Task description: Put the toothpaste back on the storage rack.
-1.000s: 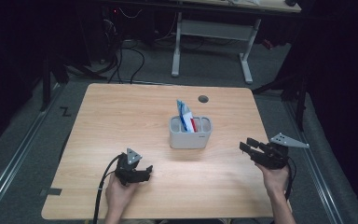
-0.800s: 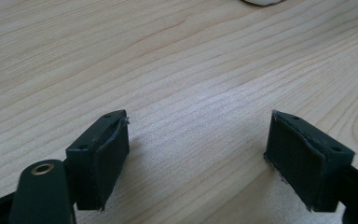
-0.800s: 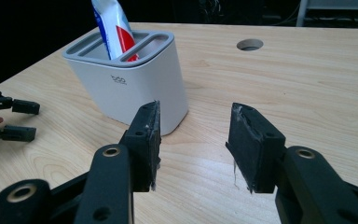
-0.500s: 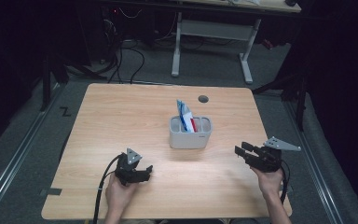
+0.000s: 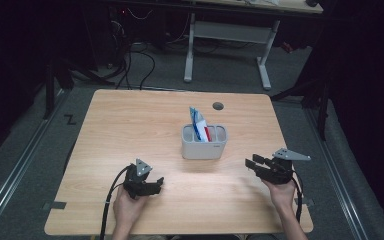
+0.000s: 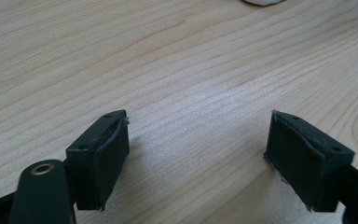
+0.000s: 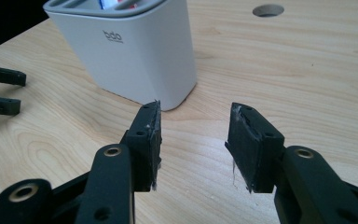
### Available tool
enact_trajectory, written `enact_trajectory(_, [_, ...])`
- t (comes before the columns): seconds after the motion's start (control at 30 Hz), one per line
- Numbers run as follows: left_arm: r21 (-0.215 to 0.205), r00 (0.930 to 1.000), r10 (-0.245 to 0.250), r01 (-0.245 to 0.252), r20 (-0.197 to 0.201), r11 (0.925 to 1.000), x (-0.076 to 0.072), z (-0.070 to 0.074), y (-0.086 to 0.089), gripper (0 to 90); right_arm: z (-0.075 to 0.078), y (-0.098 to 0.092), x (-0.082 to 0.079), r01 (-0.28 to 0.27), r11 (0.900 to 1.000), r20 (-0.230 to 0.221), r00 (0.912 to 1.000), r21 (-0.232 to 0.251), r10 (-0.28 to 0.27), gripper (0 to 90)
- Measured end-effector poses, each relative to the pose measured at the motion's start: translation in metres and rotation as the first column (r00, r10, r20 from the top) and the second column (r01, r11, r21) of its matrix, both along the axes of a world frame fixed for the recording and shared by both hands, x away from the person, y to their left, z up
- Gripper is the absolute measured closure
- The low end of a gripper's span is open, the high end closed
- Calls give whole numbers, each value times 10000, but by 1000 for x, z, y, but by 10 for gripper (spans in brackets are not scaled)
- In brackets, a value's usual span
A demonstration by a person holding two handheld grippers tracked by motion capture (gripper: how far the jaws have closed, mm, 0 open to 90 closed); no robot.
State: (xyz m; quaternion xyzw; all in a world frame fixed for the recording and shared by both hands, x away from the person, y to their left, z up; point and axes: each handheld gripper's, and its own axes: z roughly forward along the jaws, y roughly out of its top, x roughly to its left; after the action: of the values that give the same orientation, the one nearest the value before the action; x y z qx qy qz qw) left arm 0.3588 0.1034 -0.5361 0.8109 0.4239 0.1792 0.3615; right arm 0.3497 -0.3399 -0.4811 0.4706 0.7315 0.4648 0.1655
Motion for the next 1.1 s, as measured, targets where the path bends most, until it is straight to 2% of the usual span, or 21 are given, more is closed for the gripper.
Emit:
enact_trajectory(0.23, [0,10000,-1,1,1,10000,0,0,0,217,-13,-2,7,201,9998,-328,9993,54,-199,544])
enact_trajectory(0.37, [1,10000,0,0,2,10000,0,0,0,217,-19,-3,10,302,9995,-474,9984,-78,-306,540])
enact_trajectory(0.5, [2,10000,-1,1,1,10000,0,0,0,217,-26,-1,15,392,9955,-412,9982,-864,-429,529])
enact_trajectory(0.97, [6,10000,-1,1,-2,10000,0,0,0,217,-37,8,23,613,9829,-313,9972,-1739,-677,498])
enact_trajectory(1.1, [-7,10000,6,-6,4,10000,0,0,0,217,-39,9,24,683,9797,-406,9962,-1887,-773,484])
